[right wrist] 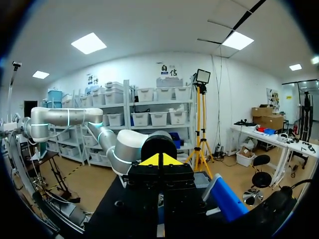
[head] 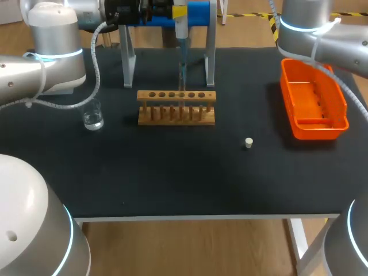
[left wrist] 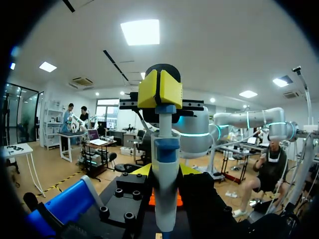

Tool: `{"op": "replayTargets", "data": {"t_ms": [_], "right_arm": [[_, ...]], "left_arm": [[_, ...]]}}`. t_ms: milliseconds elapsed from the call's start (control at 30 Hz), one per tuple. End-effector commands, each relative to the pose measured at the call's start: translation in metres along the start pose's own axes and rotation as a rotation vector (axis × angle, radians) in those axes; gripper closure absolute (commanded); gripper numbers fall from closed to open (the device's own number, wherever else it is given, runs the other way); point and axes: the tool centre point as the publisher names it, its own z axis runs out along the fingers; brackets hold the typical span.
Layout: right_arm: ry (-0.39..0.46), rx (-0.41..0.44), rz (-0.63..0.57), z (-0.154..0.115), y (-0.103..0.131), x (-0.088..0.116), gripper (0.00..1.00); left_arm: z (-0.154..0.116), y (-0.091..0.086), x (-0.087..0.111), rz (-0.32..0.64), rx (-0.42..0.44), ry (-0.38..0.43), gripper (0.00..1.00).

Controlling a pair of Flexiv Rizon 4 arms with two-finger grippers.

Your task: Invert the test tube, pick up the pipette, mount the tip to pipette, aspirate from beaker and dispense into the tube, eject the tip, return the pipette, and cap with the stopper.

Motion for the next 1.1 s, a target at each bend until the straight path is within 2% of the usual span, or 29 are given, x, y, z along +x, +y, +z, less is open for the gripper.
{"op": "replayTargets", "data": {"t_ms": [33, 1100], "right_arm": [[0.003, 0.002, 0.004, 0.000, -0.005, -0.002, 1.00], [0.000, 0.047, 0.032, -0.006, -0.035, 0.005, 1.00]], "left_arm": [[0.001, -0.001, 0.000, 0.002, 0.002, -0.001, 1.00], [0.001, -0.001, 0.000, 0.002, 0.002, -0.001, 1.00]]}}
